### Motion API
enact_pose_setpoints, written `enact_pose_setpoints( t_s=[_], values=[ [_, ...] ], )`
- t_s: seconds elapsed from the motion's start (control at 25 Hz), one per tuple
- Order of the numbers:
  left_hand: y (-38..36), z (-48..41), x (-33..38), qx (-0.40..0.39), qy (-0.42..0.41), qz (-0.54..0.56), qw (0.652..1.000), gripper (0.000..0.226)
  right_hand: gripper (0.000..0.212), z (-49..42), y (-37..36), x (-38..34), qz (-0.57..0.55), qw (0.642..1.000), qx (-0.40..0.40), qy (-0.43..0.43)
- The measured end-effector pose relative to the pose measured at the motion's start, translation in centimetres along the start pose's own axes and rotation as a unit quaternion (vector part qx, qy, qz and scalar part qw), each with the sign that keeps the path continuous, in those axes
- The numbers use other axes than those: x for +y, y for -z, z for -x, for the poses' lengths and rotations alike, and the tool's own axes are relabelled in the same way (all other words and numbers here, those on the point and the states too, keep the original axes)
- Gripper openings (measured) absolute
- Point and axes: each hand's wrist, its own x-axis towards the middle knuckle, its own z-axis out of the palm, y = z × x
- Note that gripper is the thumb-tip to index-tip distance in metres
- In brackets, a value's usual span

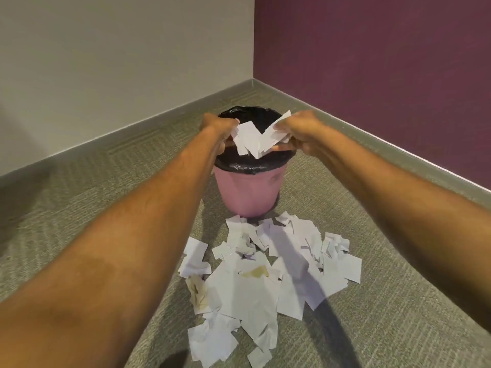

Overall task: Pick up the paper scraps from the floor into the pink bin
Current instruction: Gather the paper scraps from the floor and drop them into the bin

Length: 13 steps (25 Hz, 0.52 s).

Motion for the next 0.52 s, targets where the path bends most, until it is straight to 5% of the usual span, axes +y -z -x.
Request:
enact_pose_setpoints(
  t_s=[0.12, 0.2, 0.4, 0.52],
  values=[
    [-0.4, -0.5, -0.4, -0.033, 0.016, 0.004, 0.999, 0.028, 0.038, -2.4, -0.9, 0.1, -0.003, 0.999, -0.001, -0.042],
    [0.0, 0.1, -1.0, -0.012, -0.026, -0.005, 1.000, 0.016, 0.035, -2.9, -1.3, 0.8, -0.001, 0.999, 0.001, -0.035],
    [3.0, 3.2, -8.7, 0.145, -0.129, -0.060, 0.979, 0.034, 0.026, -0.4, -1.0, 3.3, 0.081, 0.989, 0.098, 0.068],
    [4.6, 7.2, -17.4, 0.103, -0.116, -0.200, 0.967, 0.040, 0.019, 2.5, -0.5, 6.3, 0.120, 0.987, 0.023, 0.108]
  ],
)
